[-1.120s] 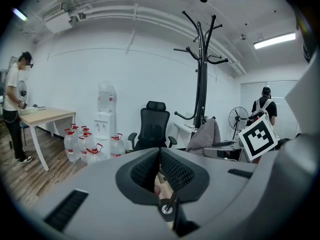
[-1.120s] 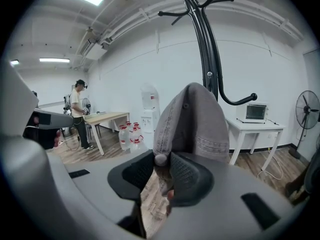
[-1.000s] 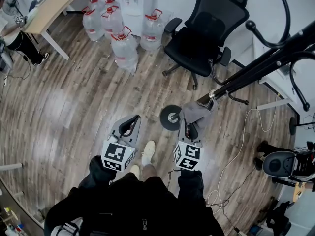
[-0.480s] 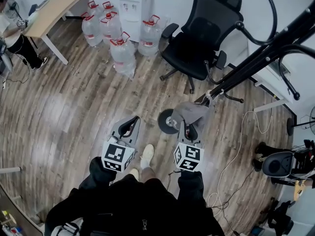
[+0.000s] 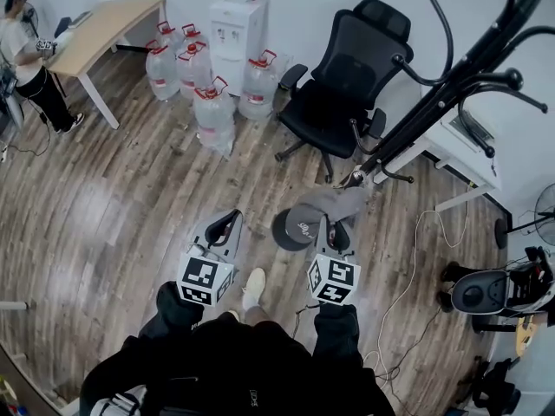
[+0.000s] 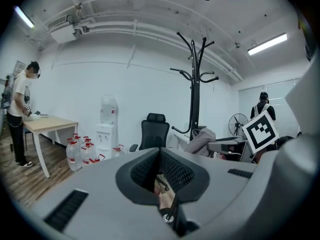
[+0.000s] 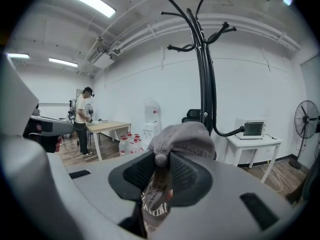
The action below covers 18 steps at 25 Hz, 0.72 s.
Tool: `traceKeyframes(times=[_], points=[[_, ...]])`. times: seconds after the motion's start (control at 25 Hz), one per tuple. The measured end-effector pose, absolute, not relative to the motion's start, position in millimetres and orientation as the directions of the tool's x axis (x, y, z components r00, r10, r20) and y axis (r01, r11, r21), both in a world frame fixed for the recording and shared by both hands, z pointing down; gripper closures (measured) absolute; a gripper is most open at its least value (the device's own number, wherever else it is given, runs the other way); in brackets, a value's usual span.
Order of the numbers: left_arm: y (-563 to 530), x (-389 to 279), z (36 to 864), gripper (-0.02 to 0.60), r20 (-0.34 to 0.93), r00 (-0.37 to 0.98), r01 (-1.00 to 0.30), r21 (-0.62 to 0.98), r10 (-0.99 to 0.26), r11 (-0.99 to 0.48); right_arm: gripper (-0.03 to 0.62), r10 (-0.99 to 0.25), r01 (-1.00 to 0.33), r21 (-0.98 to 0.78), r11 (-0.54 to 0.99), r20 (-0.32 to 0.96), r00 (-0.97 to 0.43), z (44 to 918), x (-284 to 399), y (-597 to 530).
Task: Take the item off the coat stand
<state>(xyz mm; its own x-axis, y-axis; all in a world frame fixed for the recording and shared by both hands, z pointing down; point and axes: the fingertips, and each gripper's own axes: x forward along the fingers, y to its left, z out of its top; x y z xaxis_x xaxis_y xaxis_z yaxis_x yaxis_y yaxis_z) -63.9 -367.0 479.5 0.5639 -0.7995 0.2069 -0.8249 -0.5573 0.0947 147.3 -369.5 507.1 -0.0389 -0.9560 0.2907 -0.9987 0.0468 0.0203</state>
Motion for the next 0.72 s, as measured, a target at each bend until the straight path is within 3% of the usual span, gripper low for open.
traceKeyframes(times=[0.72], points=[[-261, -84, 436, 0.554, 0.110, 0.606, -0.796, 0.070, -0.788, -0.602, 0.493, -0.988, -0.998, 0.065, 0.003, 0.155, 0.007, 437, 125, -245]])
